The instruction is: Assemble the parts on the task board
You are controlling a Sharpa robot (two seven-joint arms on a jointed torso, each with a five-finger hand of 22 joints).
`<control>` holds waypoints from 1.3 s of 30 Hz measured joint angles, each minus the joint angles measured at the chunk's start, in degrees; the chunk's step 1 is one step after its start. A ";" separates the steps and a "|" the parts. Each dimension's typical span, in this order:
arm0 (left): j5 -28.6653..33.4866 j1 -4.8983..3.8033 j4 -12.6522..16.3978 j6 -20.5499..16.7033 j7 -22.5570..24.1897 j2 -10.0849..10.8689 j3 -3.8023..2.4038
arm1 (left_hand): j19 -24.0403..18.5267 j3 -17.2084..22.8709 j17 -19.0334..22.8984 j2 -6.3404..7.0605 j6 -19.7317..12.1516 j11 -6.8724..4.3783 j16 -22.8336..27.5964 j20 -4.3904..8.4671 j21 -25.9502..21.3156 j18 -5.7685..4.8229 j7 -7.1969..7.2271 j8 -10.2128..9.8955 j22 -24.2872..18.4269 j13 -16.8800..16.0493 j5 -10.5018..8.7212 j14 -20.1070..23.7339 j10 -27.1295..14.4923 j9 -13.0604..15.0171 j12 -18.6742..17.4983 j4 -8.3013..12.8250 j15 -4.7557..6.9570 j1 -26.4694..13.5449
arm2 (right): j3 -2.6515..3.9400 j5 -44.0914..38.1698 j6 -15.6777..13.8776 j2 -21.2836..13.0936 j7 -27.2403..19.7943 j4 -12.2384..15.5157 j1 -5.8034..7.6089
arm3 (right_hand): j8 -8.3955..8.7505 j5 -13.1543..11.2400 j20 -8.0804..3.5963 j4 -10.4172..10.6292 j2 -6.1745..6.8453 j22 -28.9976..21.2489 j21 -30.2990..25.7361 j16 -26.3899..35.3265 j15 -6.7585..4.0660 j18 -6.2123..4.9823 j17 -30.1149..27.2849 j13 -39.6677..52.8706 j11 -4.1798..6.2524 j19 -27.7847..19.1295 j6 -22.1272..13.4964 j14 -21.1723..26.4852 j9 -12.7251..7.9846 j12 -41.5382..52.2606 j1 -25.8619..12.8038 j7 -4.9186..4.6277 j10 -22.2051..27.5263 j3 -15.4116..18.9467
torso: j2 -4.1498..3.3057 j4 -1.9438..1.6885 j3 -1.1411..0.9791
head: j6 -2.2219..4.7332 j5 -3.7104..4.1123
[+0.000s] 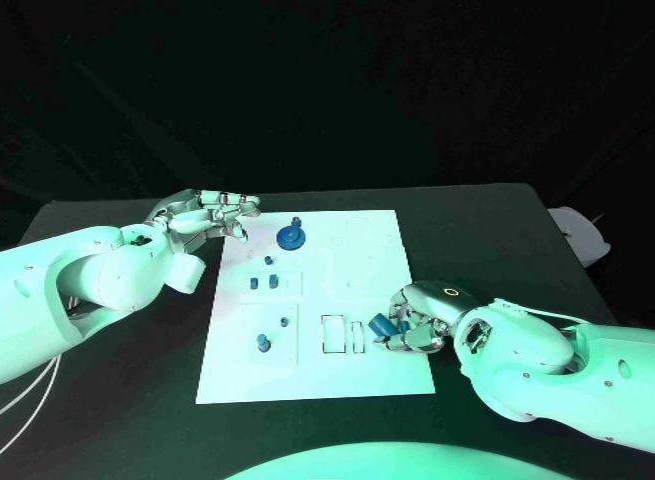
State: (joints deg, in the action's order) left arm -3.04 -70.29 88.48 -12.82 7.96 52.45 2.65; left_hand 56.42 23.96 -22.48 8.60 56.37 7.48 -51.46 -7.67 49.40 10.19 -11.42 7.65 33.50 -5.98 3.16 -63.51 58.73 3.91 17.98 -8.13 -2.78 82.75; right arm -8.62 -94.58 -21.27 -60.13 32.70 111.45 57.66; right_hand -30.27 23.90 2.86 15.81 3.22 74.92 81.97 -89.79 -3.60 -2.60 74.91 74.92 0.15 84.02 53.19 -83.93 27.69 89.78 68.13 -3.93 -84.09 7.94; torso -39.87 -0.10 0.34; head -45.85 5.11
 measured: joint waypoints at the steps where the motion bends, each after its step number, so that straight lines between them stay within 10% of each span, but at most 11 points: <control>1: 0.00 0.00 0.01 0.00 0.00 0.04 0.00 | 0.00 0.00 0.00 0.00 0.00 0.00 0.00 0.00 0.00 0.00 0.00 0.00 0.00 0.00 0.00 0.00 0.00 0.00 0.00 0.00 0.00 0.00 | 0.01 -0.09 -0.06 0.07 0.00 0.01 -0.01 | 0.20 0.22 0.00 -0.09 -0.41 0.00 0.00 0.00 0.00 0.00 0.00 0.00 0.00 0.00 0.11 0.00 -0.04 0.00 0.46 0.11 0.00 -0.33 | -0.01 0.00 -0.02 | 0.00 -0.04; 24: 0.00 0.00 0.06 0.15 -0.09 0.16 0.00 | 0.00 -0.15 0.00 0.23 0.00 -0.21 0.00 0.00 0.00 0.00 0.00 0.00 0.01 0.00 0.00 0.00 -0.21 0.00 0.00 -0.15 0.00 -0.23 | -0.03 0.03 -9.75 0.16 0.06 4.63 0.19 | 1.08 -0.30 -0.83 -0.53 -1.47 -0.01 2.21 0.00 -0.83 0.93 -0.01 -0.01 1.03 0.01 1.27 0.00 -0.68 0.00 3.18 -0.56 0.20 -4.39 | 0.09 0.02 -0.01 | -0.10 -0.51; 39: -0.02 0.00 0.12 0.29 -0.14 -0.08 0.01 | 0.00 -0.15 0.00 0.23 0.00 -0.21 0.00 0.00 0.00 0.00 0.00 0.00 0.01 0.00 0.00 0.00 -0.21 0.00 0.00 -0.15 0.00 -0.23 | 0.00 3.91 -8.32 5.99 0.15 2.15 0.40 | 1.08 -0.53 -0.83 0.63 -1.50 -0.02 2.21 0.00 -0.92 0.93 -0.01 -0.01 1.05 0.01 1.37 -0.09 -0.68 0.00 3.15 -0.67 0.17 -4.84 | 0.03 -0.13 0.08 | -0.10 -1.03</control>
State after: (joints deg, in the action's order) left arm -3.07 -70.29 88.60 -12.53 7.82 52.37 2.66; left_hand 56.42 23.81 -22.48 8.82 56.37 7.28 -51.46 -7.67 49.40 10.19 -11.42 7.64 33.52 -5.98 3.16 -63.51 58.53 3.91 17.98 -8.28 -2.78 82.53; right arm -8.62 -90.67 -29.59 -54.14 32.85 113.61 58.06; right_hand -29.19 23.37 2.03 16.44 1.73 74.90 84.19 -89.79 -4.52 -1.67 74.90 74.91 1.20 84.03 54.56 -84.02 27.01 89.78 71.29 -4.61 -83.92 3.10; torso -39.84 -0.24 0.42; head -45.94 4.08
